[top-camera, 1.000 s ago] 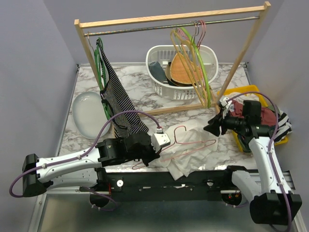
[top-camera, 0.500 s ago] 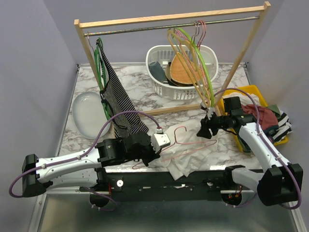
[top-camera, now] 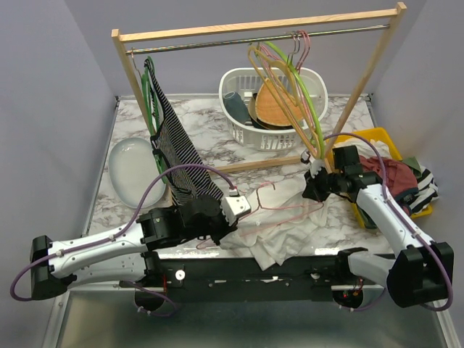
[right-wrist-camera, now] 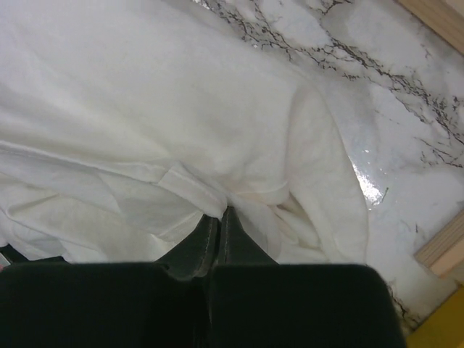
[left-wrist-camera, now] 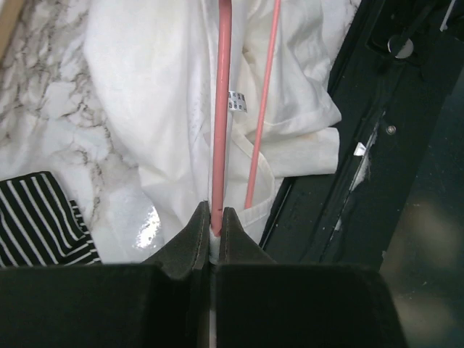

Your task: Place the tank top on the hanger

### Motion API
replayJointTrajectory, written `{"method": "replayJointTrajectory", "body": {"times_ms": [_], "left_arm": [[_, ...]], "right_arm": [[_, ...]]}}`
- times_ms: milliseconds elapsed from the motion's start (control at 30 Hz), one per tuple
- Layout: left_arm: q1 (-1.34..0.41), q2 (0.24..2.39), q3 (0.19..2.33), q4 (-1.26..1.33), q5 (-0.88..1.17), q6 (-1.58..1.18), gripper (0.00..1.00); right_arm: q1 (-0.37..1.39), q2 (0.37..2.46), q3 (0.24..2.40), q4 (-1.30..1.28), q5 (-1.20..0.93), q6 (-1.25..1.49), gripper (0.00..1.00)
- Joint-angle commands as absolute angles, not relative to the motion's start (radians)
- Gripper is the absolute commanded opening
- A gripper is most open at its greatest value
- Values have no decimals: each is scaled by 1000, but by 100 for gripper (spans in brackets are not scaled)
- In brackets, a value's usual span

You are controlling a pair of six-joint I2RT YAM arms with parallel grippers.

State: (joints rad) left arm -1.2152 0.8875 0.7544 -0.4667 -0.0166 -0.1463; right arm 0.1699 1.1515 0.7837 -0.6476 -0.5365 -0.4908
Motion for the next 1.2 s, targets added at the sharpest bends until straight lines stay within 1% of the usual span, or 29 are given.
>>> {"method": "replayJointTrajectory", "body": {"times_ms": [0,133,333,567,767,900,1067,1100,1133,1167], "left_arm": [[-1172,836,753,-477,-83,-140,0],[-1144,844,768,-492,-80,-130,0],[-1114,900,808,-534,-129,-120,0],[-1106,969,851,-508,-77,-80,0],[-1104,1040,914,-453,-29,-71,0],[-1103,1086,960,-443,-26,-72,0],[-1103,1088,1018,-420,-14,-89,0],[-1103,1080,1026,-420,-5,-90,0],[-1103,1071,1040,-420,-2,-92,0],[-1103,1051,1045,-423,5,-94,0]], "right_arm": [[124,1063,822,-620,-463,-468,0],[72,1022,853,-635,-459,-463,0],[69,1002,926,-692,-469,-459,1],[69,971,965,-758,-572,-475,0],[69,890,977,-894,-745,-570,0],[69,802,982,-926,-747,-571,0],[69,712,1048,-1049,-739,-639,1],[69,700,1051,-1069,-741,-652,1],[71,687,1051,-1104,-738,-667,4],[69,675,1043,-1112,-718,-676,19]]}}
